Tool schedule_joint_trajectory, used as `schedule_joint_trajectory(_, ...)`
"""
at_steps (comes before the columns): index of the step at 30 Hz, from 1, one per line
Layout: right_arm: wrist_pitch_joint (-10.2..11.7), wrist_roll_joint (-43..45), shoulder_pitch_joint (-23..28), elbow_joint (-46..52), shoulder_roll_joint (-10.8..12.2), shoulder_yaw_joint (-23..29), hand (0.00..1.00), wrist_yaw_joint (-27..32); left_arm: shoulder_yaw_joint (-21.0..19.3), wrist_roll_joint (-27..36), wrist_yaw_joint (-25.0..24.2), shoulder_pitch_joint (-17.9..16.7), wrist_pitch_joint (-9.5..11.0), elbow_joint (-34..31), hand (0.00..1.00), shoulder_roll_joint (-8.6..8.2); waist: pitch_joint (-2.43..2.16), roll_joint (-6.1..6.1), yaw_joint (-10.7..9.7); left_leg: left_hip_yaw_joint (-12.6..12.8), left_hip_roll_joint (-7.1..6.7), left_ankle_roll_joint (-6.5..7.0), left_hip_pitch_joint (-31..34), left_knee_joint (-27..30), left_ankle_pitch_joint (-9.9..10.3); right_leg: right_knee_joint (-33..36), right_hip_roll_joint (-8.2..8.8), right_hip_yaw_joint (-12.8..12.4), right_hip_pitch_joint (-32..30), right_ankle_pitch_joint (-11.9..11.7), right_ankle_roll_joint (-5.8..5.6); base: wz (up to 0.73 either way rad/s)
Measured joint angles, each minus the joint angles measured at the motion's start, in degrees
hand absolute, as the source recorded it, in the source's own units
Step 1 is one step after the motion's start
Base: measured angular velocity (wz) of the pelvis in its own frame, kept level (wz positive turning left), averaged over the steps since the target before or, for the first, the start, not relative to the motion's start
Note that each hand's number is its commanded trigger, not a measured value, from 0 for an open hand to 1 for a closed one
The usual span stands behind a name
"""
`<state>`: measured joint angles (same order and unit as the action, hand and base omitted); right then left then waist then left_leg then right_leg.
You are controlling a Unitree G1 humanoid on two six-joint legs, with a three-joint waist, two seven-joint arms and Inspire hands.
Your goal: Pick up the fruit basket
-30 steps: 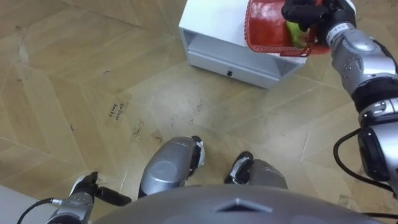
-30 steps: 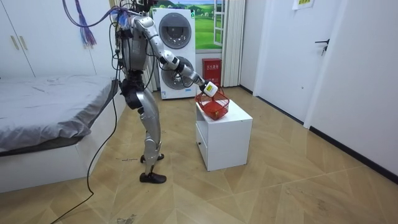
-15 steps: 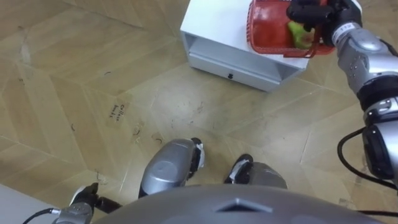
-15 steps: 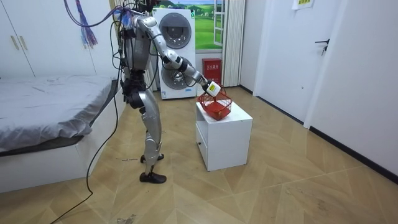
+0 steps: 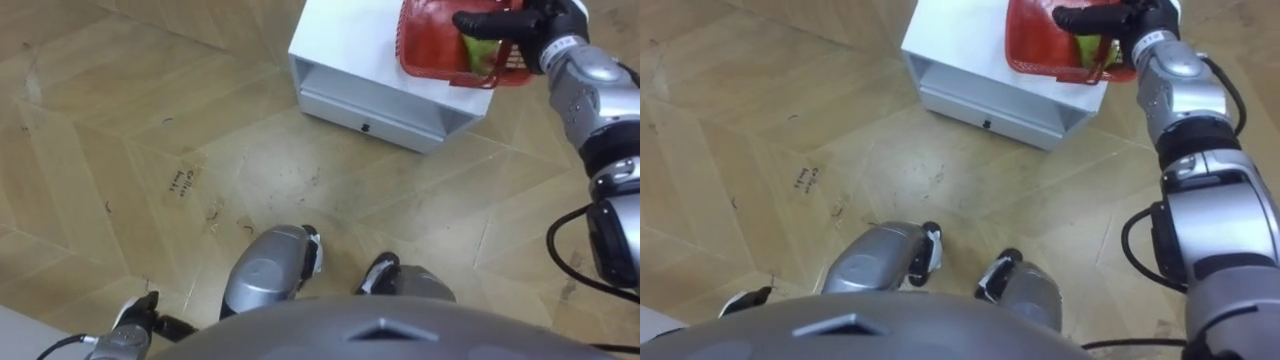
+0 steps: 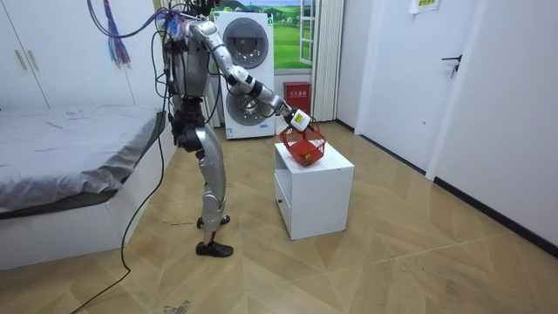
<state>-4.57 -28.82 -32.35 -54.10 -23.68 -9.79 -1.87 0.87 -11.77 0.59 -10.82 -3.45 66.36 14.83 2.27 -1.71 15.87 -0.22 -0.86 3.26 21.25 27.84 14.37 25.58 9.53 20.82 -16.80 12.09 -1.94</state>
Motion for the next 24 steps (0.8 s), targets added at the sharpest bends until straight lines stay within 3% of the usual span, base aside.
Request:
schedule_joint_trajectory(13, 0.0, 0.0, 0.0, -1.3, -0.3, 0.0, 0.0, -0.1, 0.0, 0.9, 0.2, -1.5, -0.4, 0.0, 0.0, 0.1, -0.25, 0.3, -0.1, -0.9, -0.09, -0.01, -0.7, -0.1, 0.0, -1.0, -0.08, 1.5, 1.7, -0.1, -0.08, 0.04)
schedule_joint_trajectory(18, 0.0, 0.0, 0.0, -1.3, -0.3, 0.0, 0.0, -0.8, 0.0, 0.9, 0.2, -1.5, -0.4, -0.3, 0.0, 0.11, -0.96, 0.32, 0.0, -0.9, -0.1, -0.04, -1.0, -0.1, 0.0, -0.9, -0.1, 1.4, 2.0, -0.1, -0.08, 0.0)
schedule_joint_trajectory(24, 0.0, 0.2, 0.0, -1.4, -0.3, 0.0, 0.0, -0.8, 0.0, 0.9, 0.4, -1.6, -0.6, 0.1, 0.0, 0.11, -0.96, 0.36, 0.1, -0.9, -0.06, -0.07, -1.2, -0.2, 0.0, -1.0, -0.18, 1.4, 2.1, -0.2, -0.06, 0.0)
